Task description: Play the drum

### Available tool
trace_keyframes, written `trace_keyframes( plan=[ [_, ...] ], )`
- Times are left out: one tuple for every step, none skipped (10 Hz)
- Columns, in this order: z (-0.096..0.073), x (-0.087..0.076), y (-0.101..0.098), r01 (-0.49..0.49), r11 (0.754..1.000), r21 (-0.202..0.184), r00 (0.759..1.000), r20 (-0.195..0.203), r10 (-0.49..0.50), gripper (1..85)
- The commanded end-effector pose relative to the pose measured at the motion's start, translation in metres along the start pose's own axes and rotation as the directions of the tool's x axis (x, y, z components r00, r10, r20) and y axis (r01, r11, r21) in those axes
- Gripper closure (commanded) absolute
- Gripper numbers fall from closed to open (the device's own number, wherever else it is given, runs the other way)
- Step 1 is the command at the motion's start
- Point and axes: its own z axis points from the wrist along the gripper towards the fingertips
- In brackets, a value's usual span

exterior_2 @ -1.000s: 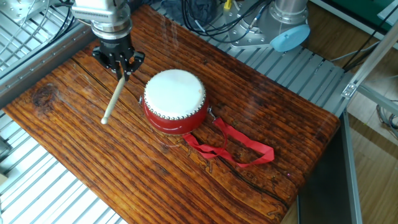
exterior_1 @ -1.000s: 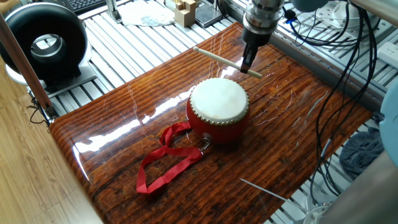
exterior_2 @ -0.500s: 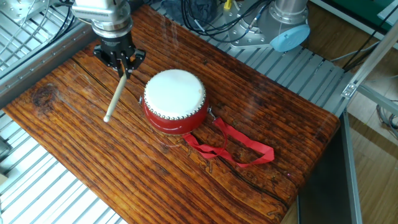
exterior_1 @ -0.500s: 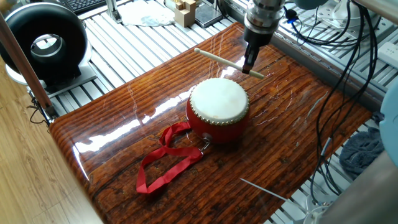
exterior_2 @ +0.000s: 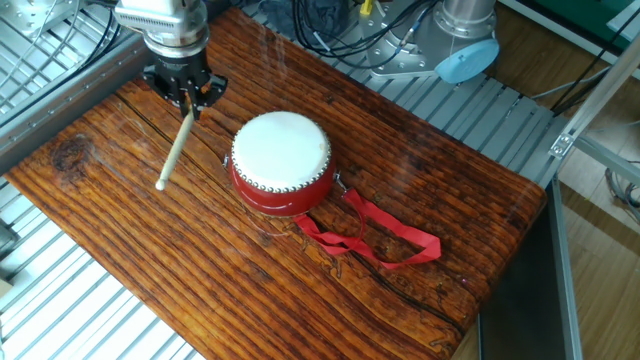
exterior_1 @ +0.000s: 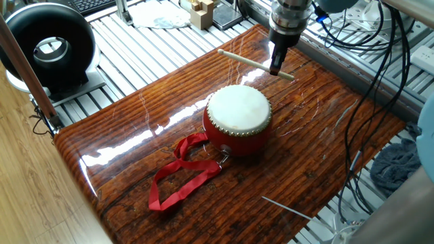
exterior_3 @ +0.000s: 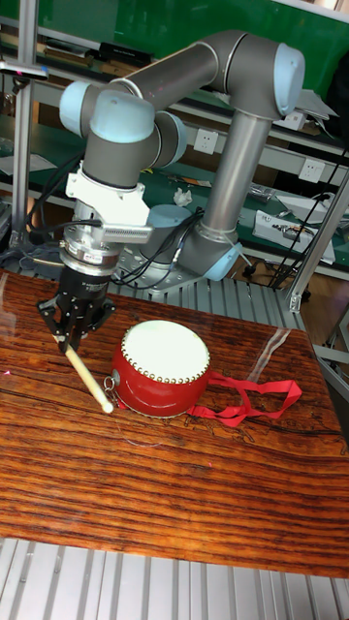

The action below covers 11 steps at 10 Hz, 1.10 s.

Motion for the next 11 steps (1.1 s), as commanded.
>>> trace_keyframes(
  plan=[
    [0.029, -0.002, -0.006, -0.054, 0.998, -0.033, 0.998, -0.029, 0.053, 84.7],
    [0.049, 0.001, -0.007, -0.063, 0.997, -0.052, 0.997, -0.047, 0.060, 84.7],
    [0.067, 0.005, -0.006, -0.060, 0.995, -0.079, 0.997, -0.060, 0.055, 84.7],
    [0.081, 0.014, -0.002, -0.045, 0.993, -0.109, 0.996, -0.085, 0.035, 84.7],
    [0.086, 0.019, 0.008, -0.043, 0.987, -0.152, 0.995, -0.098, 0.028, 84.7],
    [0.087, 0.022, 0.012, -0.038, 0.986, -0.165, 0.994, -0.104, 0.021, 84.7],
    [0.088, 0.019, -0.002, -0.014, 0.994, -0.110, 0.996, -0.088, 0.004, 75.3],
    [0.086, 0.009, 0.007, -0.014, 0.990, -0.143, 0.999, -0.045, 0.007, 60.0],
    [0.085, 0.008, 0.006, 0.007, 0.990, -0.138, 0.999, -0.037, -0.012, 50.0],
    [0.085, 0.007, 0.007, 0.019, 0.990, -0.141, 0.999, -0.032, -0.024, 43.7],
    [0.084, 0.006, 0.006, 0.036, 0.990, -0.139, 0.999, -0.025, -0.040, 40.7]
  ],
)
